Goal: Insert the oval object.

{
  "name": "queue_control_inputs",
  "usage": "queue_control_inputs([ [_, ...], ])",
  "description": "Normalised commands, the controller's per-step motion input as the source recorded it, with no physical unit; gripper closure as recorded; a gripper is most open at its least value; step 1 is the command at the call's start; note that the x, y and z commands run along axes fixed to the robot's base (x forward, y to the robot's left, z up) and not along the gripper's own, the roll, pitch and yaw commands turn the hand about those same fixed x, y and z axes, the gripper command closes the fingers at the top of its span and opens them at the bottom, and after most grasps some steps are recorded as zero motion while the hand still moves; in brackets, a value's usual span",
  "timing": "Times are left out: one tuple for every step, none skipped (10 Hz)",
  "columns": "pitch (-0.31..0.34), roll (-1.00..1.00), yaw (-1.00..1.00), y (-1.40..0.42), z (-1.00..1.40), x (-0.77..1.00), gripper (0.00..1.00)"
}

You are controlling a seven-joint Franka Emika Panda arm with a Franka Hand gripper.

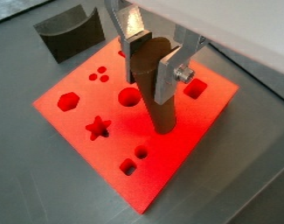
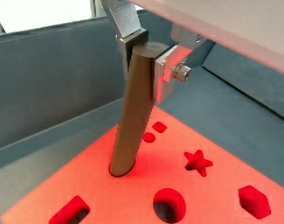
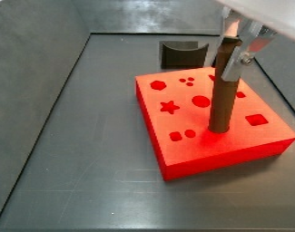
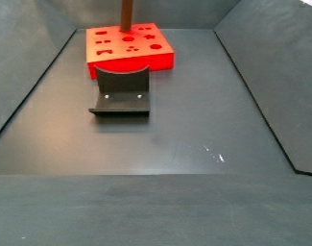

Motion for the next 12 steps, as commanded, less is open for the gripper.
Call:
queue_control_inputs([
  [0.203,0.2,-0.02,0.0,-0.42,0.01,1.0],
  [0.399,0.32,-0.19,0.0,-0.04,0.14,1.0],
  [0.457,0.28,-0.26,0.0,0.0,0.09,1.0],
  [0.476,0.26,-0.3,0.0,0.0,0.02,1.0],
  [0.5,0.28,-0.32,0.01,0.11,-0.01,1.0],
  [0.489,0.25,-0.34,0.0,0.0,0.0,1.0],
  [0.394,0.18,-0.37,-0.02,-0.17,0.0,1.0],
  [0.037,0.02,0.0,0.0,-0.04,0.0,1.0],
  [0.013,0.0,0.0,0.0,-0.04,0.02,1.0],
  [0.033,0.0,-0.01,0.0,-0.33,0.18,1.0],
  [0.0,-0.02,0.0,0.04,-0.7,0.05,1.0],
  [0.0,-0.05,0.0,0.04,-0.91,0.01,1.0],
])
